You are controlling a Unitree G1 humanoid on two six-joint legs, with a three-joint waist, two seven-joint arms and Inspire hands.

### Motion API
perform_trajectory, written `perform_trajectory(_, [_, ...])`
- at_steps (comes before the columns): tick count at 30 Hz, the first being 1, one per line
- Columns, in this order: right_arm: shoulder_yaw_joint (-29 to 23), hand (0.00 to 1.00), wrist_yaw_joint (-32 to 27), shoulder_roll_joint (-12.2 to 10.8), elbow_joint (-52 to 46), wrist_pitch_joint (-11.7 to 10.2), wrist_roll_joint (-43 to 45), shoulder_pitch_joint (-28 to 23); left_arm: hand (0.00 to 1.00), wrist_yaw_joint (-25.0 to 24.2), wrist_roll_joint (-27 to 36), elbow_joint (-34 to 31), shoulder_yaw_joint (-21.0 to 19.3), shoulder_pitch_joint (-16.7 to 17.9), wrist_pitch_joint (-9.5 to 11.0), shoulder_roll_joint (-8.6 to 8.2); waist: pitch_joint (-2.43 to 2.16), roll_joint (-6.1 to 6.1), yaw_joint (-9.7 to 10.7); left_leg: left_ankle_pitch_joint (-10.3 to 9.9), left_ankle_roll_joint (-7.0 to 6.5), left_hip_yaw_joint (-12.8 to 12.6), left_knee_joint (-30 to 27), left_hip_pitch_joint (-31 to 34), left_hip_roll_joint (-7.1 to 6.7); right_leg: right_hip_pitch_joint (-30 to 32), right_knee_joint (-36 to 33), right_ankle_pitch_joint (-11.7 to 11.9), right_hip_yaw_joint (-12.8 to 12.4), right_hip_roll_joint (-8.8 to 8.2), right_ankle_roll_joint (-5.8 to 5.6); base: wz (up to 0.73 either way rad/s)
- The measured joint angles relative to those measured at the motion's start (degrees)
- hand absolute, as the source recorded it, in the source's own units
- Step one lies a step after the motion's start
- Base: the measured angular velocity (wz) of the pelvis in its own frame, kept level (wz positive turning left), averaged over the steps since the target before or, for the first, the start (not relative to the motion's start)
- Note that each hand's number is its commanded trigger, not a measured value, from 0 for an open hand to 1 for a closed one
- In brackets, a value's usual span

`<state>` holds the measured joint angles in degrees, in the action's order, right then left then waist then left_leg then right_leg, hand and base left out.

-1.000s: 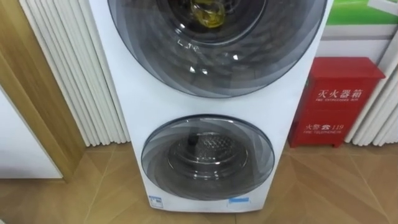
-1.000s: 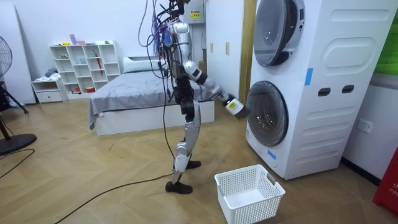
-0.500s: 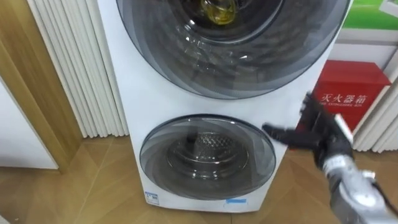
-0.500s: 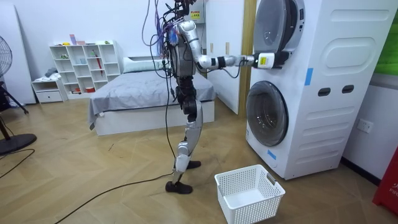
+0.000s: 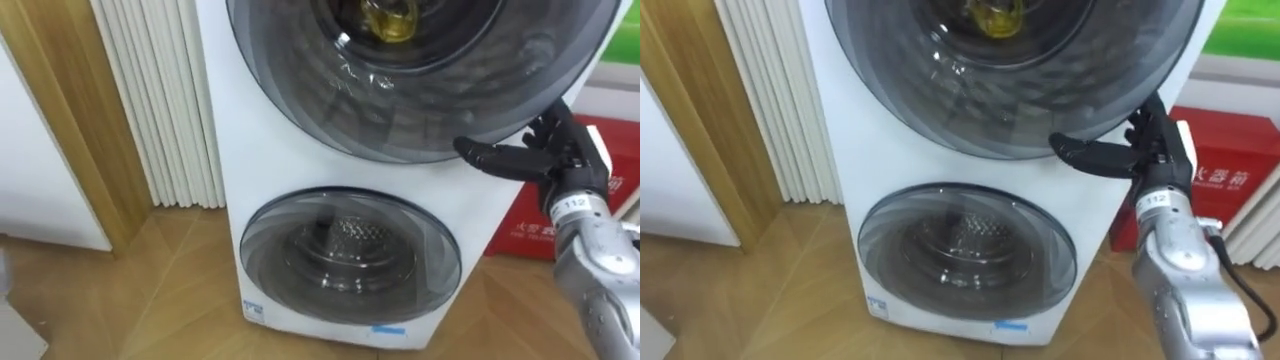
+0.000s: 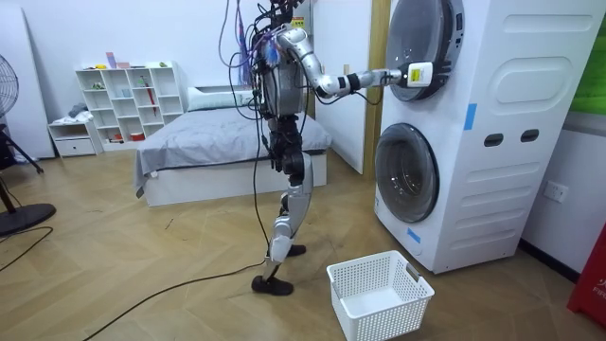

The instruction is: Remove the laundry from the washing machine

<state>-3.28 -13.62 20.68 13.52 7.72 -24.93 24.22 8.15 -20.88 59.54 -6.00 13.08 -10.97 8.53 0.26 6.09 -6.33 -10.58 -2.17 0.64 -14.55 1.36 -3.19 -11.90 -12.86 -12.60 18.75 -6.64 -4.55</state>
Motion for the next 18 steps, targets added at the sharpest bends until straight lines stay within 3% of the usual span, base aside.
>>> perform_trajectory(3, [-0.53,0.0,-0.1,0.28,0.83,0.0,-0.38,1.15,0.0,-0.27,-0.01,-0.25,0.0,-0.09,-0.27,0.03,-0.03,0.04,0.02,0.12,0.14,1.2,0.17,-0.06,0.65,1.24,-2.19,-0.06,0.03,0.17,0.05,-0.02])
perform_trajectory(5, [-0.49,0.0,0.05,0.27,1.54,0.02,0.15,2.46,0.0,-0.39,-0.02,-0.5,-0.25,-0.68,-0.22,0.74,0.09,0.68,-0.3,0.29,0.47,5.63,0.02,0.29,1.1,3.53,1.04,-2.01,-4.95,1.83,1.69,-0.33])
perform_trajectory(6, [-0.42,0.0,0.72,0.39,1.46,-0.02,0.21,4.09,0.0,-0.45,-0.16,-0.29,-1.49,-0.53,-0.25,0.85,0.05,1.04,-0.08,0.31,1.12,7.41,-0.24,1.43,0.95,5.37,5.59,0.52,-6.48,3.12,5.04,0.04])
perform_trajectory(7, [-0.45,0.0,0.37,1.69,1.43,-0.14,-0.1,4.75,0.0,-0.53,-0.57,-0.68,-2.18,-0.64,-0.42,0.67,-0.22,0.32,1.42,0.71,1.89,7.04,0.49,1.63,1.15,4.98,4.89,1.74,-4.01,3.12,4.03,0.31])
perform_trajectory(9, [-0.43,0.0,-1.13,4.19,1.5,-0.13,-0.46,4.96,0.0,-0.49,-1.04,-1.02,-2.18,-0.85,-0.35,1.03,-0.16,0.38,1.37,1.27,1.99,3.94,2.71,-0.14,1.79,4.12,4.72,1.72,-2.91,3.42,4.03,0.35])
perform_trajectory(13, [-0.27,0.0,-1.65,5.94,1.69,-0.19,-0.41,6.63,0.0,-0.51,-1.2,-1.22,-2.04,-0.35,-1.1,1.14,-0.01,0.89,1.13,1.6,2.04,3.16,3.81,-1.44,1.9,3.45,4.92,1.72,-2.89,3.88,4.04,-0.01])
perform_trajectory(18, [-0.19,0.0,-1.73,5.96,2.04,-0.19,0.25,6.65,0.0,-1.35,-1.29,-1.49,-2.09,-0.29,-1.19,1.28,0.23,1.42,1.1,1.55,1.94,2.64,3.79,-1.35,1.5,3.67,4.87,1.72,-2.93,3.5,4.04,-0.02])
